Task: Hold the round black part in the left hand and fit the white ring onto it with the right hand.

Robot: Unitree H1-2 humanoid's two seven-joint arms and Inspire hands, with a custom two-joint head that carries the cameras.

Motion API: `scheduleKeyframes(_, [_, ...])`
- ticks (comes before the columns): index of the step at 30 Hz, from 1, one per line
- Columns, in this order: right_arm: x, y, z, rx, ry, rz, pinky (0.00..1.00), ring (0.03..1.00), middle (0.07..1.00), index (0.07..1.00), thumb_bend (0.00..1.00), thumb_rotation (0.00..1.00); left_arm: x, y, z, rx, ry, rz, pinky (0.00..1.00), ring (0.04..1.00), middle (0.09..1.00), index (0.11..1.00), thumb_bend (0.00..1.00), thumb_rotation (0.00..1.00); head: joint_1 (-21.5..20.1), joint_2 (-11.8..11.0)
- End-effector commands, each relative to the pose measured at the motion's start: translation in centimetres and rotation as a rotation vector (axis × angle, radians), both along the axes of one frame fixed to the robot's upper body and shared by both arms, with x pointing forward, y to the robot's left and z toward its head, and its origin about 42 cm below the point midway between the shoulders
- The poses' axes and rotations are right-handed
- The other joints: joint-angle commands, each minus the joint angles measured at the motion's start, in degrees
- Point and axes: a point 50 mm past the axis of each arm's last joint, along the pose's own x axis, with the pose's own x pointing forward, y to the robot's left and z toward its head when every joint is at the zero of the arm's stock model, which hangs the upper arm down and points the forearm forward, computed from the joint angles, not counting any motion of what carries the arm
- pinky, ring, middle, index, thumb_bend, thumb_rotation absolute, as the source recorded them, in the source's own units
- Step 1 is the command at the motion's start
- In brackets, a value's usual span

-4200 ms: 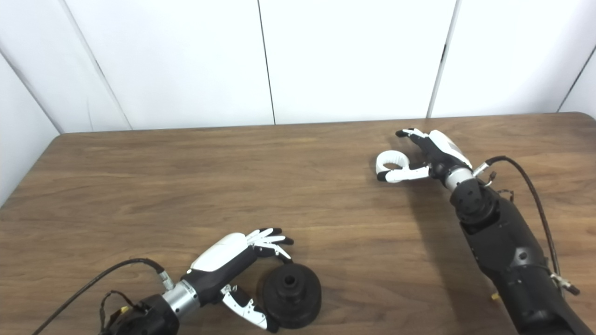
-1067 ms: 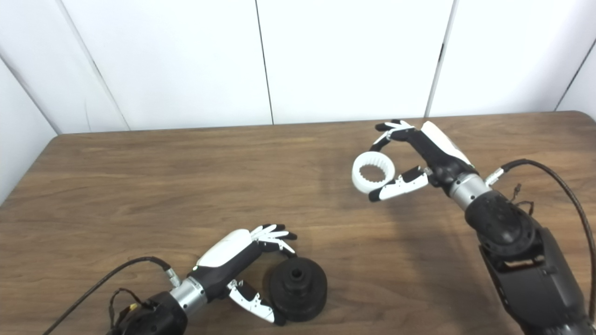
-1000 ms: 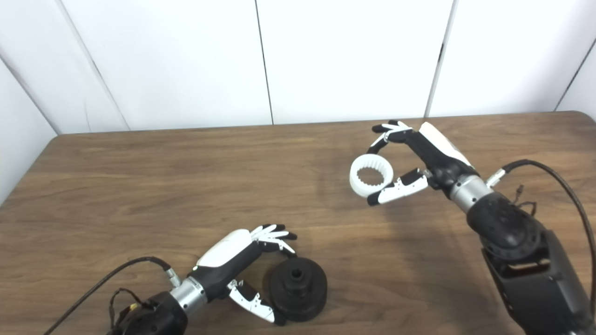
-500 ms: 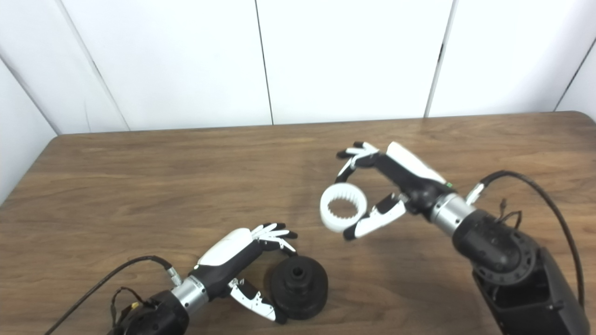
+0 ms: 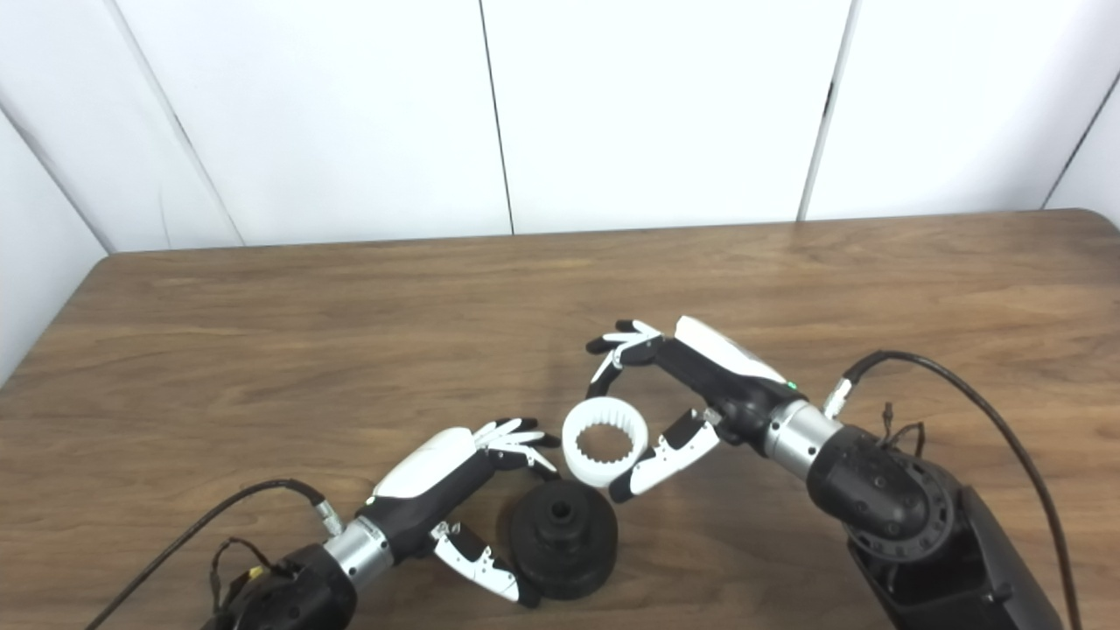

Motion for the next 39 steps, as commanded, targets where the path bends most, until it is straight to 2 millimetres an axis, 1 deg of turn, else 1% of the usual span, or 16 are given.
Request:
scheduleKeyframes(1, [0.2,0.8,0.8,0.016,-0.060,0.035,0.93,1.000,0.881,0.488,0.52,0.15,0.9,-0.2,1.2,-0.010,-0.057,0.005,1.00,0.988,0.906,0.599,0.82,0.23,0.05,0.06])
scheduleKeyframes(3, [0.2,0.8,0.7,0.015,-0.059,0.036,0.93,1.000,0.882,0.488,0.52,0.15,0.9,-0.2,1.2,-0.009,-0.058,0.005,1.00,0.988,0.906,0.599,0.82,0.23,0.05,0.06])
scheduleKeyframes(9, [-0.4,1.8,0.6,0.016,-0.050,0.069,0.96,1.000,0.891,0.488,0.52,0.15,1.0,-0.2,1.2,-0.016,-0.057,0.006,1.00,0.989,0.905,0.597,0.82,0.23,0.10,0.39])
scheduleKeyframes(20, [-1.1,2.4,0.4,0.027,-0.032,0.093,0.97,1.000,0.888,0.488,0.52,0.15,1.0,-0.2,1.1,-0.013,-0.062,0.006,1.00,0.986,0.904,0.595,0.82,0.24,0.23,0.50])
scheduleKeyframes(24, [-1.4,2.5,0.7,0.025,-0.028,0.099,0.99,1.000,0.889,0.488,0.52,0.15,1.0,-0.3,1.1,-0.010,-0.063,0.007,1.00,0.985,0.904,0.596,0.83,0.24,0.25,0.70])
scheduleKeyframes(28, [-1.5,2.6,1.1,0.023,-0.039,0.105,0.97,1.000,0.888,0.488,0.52,0.15,1.1,-0.3,1.0,-0.022,-0.061,0.008,1.00,0.985,0.904,0.595,0.83,0.23,0.08,0.71])
scheduleKeyframes(39, [-0.9,1.9,2.2,0.011,-0.068,0.096,0.95,1.000,0.890,0.489,0.52,0.15,1.3,-0.6,0.9,-0.027,-0.063,0.005,1.00,0.989,0.904,0.593,0.83,0.23,-0.14,0.35])
